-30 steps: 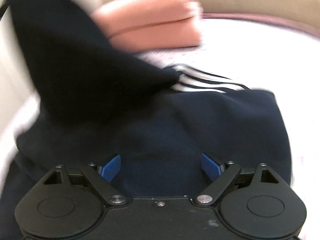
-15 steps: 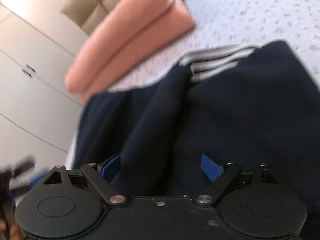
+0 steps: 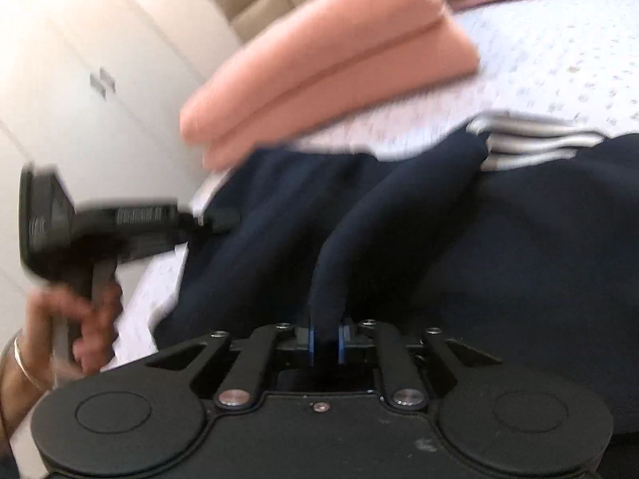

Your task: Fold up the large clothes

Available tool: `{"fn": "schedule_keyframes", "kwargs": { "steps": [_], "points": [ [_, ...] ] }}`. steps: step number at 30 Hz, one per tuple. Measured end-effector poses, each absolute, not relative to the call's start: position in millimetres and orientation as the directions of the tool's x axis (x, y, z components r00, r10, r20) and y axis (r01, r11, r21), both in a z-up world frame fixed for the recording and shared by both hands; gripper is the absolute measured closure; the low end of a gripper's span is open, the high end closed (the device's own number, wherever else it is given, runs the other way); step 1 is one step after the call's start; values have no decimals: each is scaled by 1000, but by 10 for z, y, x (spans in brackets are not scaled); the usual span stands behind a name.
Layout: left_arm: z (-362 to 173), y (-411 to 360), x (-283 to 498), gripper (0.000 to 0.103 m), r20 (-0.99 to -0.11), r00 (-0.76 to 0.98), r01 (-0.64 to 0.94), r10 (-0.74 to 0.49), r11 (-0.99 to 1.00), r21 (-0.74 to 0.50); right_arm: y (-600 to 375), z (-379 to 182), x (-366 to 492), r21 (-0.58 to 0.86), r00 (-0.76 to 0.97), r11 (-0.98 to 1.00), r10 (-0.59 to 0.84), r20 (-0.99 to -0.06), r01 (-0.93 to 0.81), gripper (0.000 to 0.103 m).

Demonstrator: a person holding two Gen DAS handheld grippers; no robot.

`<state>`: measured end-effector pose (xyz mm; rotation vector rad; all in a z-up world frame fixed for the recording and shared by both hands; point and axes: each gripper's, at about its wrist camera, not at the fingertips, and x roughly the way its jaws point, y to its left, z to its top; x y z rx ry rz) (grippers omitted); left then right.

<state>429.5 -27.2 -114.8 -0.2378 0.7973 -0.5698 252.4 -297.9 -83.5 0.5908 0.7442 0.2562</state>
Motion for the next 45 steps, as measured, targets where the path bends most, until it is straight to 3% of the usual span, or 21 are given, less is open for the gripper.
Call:
{"fn": "schedule_keyframes", "kwargs": {
  "steps": [5,7,9,11,13,14,15,16,17,18,23,26,27,28,33,35,36,37,40,43,45],
  "points": [
    [-921,-92,3966,93,-574,595,337,-563,823,-457,-3517,-211,2205,673,843,738,386,-375,-39,89],
    [-1170,-45,3885,93,-634,543,306,-552,832,-462,-3710,-159,2154,673,822,739,384,-420,-2,89],
    [-1494,-47,3822,92,-708,484,260,-514,857,-444,-3739,-272,2207,604,770,795,355,-530,49,87],
    [-1783,-66,3794,86,-755,420,236,-503,864,-444,-3722,-554,2303,485,672,866,287,-682,123,77],
    [-1811,-48,3790,80,-743,429,231,-514,857,-460,-3675,-794,2424,400,565,910,275,-778,107,50],
    [-1771,-47,3800,70,-736,437,240,-517,856,-459,-3646,-804,2408,382,557,919,270,-785,94,43],
    [-1723,-52,3816,50,-736,434,251,-520,854,-456,-3651,-761,2396,366,568,926,251,-784,96,29],
    [-1685,-70,3839,40,-739,424,265,-524,852,-452,-3685,-683,2393,367,590,926,244,-769,95,17],
    [-1651,-95,3840,29,-742,410,288,-530,847,-446,-3732,-617,2374,382,615,920,250,-748,92,14],
    [-1630,-125,3819,28,-744,389,318,-543,837,-444,-3776,-560,2357,409,638,908,262,-724,90,10],
    [-1812,-244,3562,29,-763,246,332,-598,791,-513,-3686,-720,2372,437,540,896,330,-774,80,10],
    [-1910,-279,3442,64,-756,294,342,-585,803,-489,-3568,-906,2403,465,528,879,347,-775,105,20],
    [-1909,-265,3427,80,-750,304,336,-588,803,-493,-3567,-889,2338,485,551,866,347,-759,123,43],
    [-1874,-225,3391,88,-735,316,321,-600,797,-512,-3584,-859,2274,501,581,853,336,-741,146,86],
    [-1696,97,3201,92,-615,371,266,-696,714,-648,-3696,-645,1956,592,694,797,358,-625,122,86],
    [-1724,140,3114,92,-637,377,272,-673,737,-618,-3729,-702,1904,603,676,787,374,-635,130,85],
    [-1779,135,3081,92,-669,375,273,-642,766,-582,-3715,-775,1934,594,649,793,383,-657,134,74],
    [-1842,119,3086,91,-699,362,257,-616,787,-561,-3692,-868,1966,575,615,806,381,-690,145,52],
    [-2028,178,3116,86,-740,296,169,-604,796,-581,-3613,-1005,1999,501,544,849,344,-765,167,40],
    [-1961,171,3070,58,-771,290,184,-567,824,-536,-3557,-820,1936,439,576,884,277,-769,161,20],
    [-1874,137,3023,34,-787,282,216,-549,836,-505,-3502,-640,1869,347,612,926,191,-768,146,19]
  ]
}}
